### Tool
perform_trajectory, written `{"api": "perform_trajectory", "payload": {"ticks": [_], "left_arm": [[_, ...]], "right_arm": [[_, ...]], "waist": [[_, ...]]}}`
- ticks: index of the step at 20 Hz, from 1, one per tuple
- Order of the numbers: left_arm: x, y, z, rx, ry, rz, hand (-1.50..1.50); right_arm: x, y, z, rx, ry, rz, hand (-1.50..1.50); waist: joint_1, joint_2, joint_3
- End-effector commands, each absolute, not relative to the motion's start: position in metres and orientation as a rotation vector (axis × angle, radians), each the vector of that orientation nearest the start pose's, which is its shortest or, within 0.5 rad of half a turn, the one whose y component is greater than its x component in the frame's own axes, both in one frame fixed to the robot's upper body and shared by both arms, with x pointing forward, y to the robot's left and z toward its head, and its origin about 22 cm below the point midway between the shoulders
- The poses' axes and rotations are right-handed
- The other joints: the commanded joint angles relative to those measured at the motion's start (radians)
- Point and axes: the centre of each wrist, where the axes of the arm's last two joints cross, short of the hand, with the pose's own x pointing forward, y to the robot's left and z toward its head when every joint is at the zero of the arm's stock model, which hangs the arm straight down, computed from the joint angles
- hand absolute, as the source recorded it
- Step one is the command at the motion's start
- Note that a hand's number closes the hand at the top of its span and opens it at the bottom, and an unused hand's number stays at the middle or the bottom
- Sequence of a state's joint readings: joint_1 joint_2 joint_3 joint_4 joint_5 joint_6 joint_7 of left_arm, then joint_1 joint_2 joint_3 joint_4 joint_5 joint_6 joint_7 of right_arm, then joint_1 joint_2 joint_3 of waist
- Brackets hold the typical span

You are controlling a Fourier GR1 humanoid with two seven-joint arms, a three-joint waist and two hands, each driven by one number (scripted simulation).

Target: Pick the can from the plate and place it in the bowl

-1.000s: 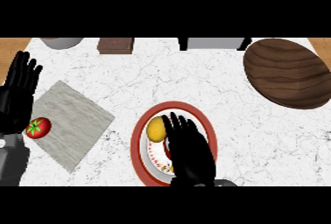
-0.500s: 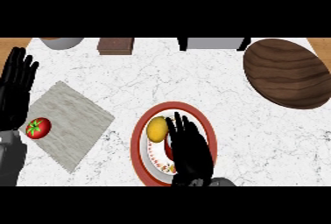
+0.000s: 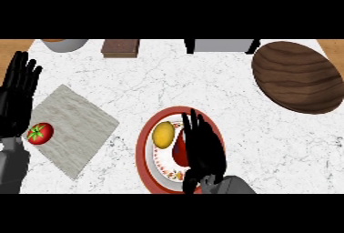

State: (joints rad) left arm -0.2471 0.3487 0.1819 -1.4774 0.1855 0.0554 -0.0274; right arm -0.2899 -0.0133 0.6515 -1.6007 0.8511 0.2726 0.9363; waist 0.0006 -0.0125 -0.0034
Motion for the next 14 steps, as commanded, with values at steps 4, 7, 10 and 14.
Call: {"api": "perform_trajectory", "payload": {"ticks": [4,7,10,14], "left_arm": [[0.295,0.31,0.083,0.22,-1.797,0.029,0.0],[0.309,0.341,0.084,0.232,-1.778,0.048,0.0],[0.296,0.323,0.075,0.227,-1.791,0.03,0.0],[0.292,0.338,0.083,0.27,-1.785,0.058,0.0]], "right_arm": [[0.245,-0.043,0.049,-0.73,-1.09,1.173,1.5],[0.237,-0.059,0.034,-0.739,-1.102,1.214,1.5],[0.218,-0.039,0.061,-0.762,-1.12,1.207,1.5],[0.273,-0.206,0.057,-0.88,-1.035,1.253,1.5]], "waist": [[0.005,0.013,0.004],[-0.004,0.014,0.003],[0.0,0.012,0.003],[-0.039,0.03,0.011]]}}
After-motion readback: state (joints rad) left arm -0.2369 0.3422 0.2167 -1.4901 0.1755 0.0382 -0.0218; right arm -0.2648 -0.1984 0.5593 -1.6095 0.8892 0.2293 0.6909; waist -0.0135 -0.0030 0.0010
